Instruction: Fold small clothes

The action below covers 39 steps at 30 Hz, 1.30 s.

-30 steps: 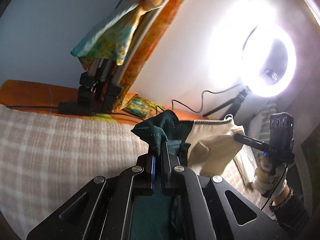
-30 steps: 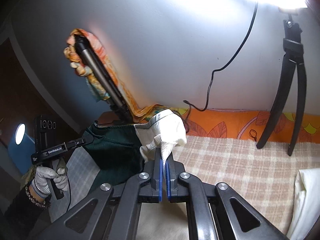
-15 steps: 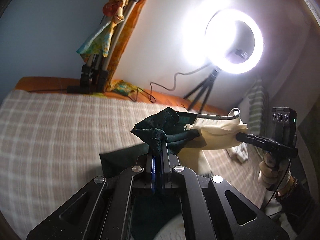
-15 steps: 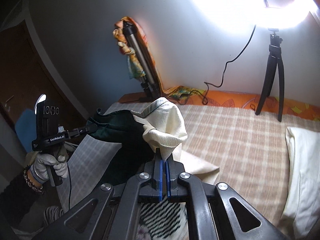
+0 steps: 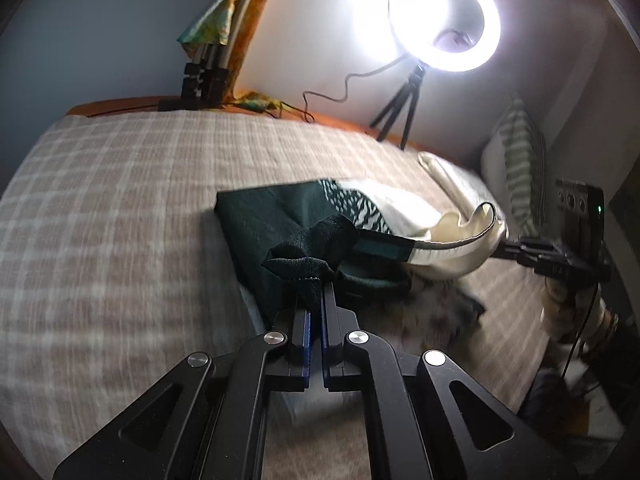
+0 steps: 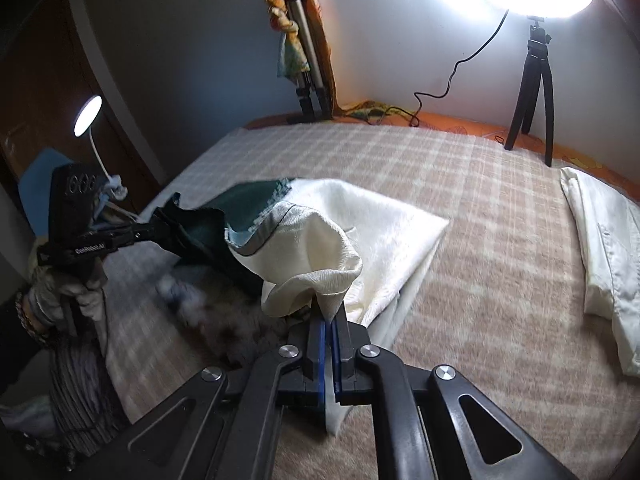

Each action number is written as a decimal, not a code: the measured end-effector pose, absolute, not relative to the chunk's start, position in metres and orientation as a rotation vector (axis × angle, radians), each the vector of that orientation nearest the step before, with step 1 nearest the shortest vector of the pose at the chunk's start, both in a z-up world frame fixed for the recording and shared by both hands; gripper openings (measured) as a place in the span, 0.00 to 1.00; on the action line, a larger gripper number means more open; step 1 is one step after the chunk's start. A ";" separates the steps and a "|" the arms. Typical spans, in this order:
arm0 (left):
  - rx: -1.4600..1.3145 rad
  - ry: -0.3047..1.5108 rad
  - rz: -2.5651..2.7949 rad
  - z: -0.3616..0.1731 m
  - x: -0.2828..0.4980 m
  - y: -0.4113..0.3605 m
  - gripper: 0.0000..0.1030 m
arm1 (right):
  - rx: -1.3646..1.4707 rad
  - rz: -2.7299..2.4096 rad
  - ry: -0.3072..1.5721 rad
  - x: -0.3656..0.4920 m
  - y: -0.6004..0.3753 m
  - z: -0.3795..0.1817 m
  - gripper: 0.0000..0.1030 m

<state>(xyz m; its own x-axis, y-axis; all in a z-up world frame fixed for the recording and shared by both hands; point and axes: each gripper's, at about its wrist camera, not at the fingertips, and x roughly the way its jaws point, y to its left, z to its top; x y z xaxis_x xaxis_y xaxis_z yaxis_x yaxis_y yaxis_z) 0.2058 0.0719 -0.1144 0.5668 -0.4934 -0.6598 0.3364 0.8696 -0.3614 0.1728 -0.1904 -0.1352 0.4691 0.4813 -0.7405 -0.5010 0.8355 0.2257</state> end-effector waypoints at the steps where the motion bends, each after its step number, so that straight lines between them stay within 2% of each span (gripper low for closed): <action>1: -0.176 0.837 -0.499 -0.115 0.202 0.070 0.02 | -0.043 0.595 0.899 0.168 -0.191 -0.138 0.00; 8: -0.028 0.856 -0.526 -0.116 0.166 0.064 0.10 | -0.178 0.558 0.906 0.136 -0.199 -0.143 0.08; 10: -0.023 0.859 -0.531 -0.115 0.156 0.069 0.10 | -0.171 0.564 0.902 0.124 -0.208 -0.137 0.15; 13: -0.087 0.847 -0.525 -0.109 0.142 0.086 0.10 | -0.090 0.582 0.899 0.110 -0.226 -0.125 0.19; 15: -0.174 0.831 -0.505 -0.103 0.135 0.103 0.15 | -0.033 0.586 0.894 0.104 -0.233 -0.119 0.22; 16: -0.208 0.828 -0.501 -0.102 0.133 0.108 0.24 | 0.013 0.579 0.902 0.102 -0.236 -0.117 0.25; 18: -0.331 0.819 -0.478 -0.100 0.136 0.123 0.38 | 0.112 0.545 0.941 0.107 -0.241 -0.119 0.50; 20: -0.439 0.848 -0.463 -0.106 0.143 0.130 0.41 | 0.221 0.527 0.983 0.114 -0.246 -0.126 0.56; 25: -0.605 0.980 -0.464 -0.135 0.158 0.122 0.41 | 0.502 0.441 1.120 0.137 -0.257 -0.168 0.55; 31: -0.712 1.055 -0.451 -0.163 0.158 0.114 0.41 | 0.704 0.466 1.161 0.138 -0.263 -0.199 0.55; 32: -0.734 1.058 -0.455 -0.166 0.159 0.114 0.38 | 0.715 0.471 1.163 0.138 -0.262 -0.202 0.55; 34: -0.751 1.061 -0.460 -0.168 0.158 0.110 0.36 | 0.744 0.491 1.165 0.139 -0.259 -0.205 0.47; 35: -0.761 1.058 -0.471 -0.168 0.157 0.109 0.25 | 0.760 0.507 1.171 0.139 -0.257 -0.207 0.39; 37: -0.771 1.054 -0.488 -0.167 0.157 0.106 0.08 | 0.767 0.531 1.175 0.141 -0.252 -0.208 0.30; 39: -0.752 1.030 -0.495 -0.162 0.157 0.103 0.05 | 0.779 0.568 1.164 0.143 -0.249 -0.206 0.11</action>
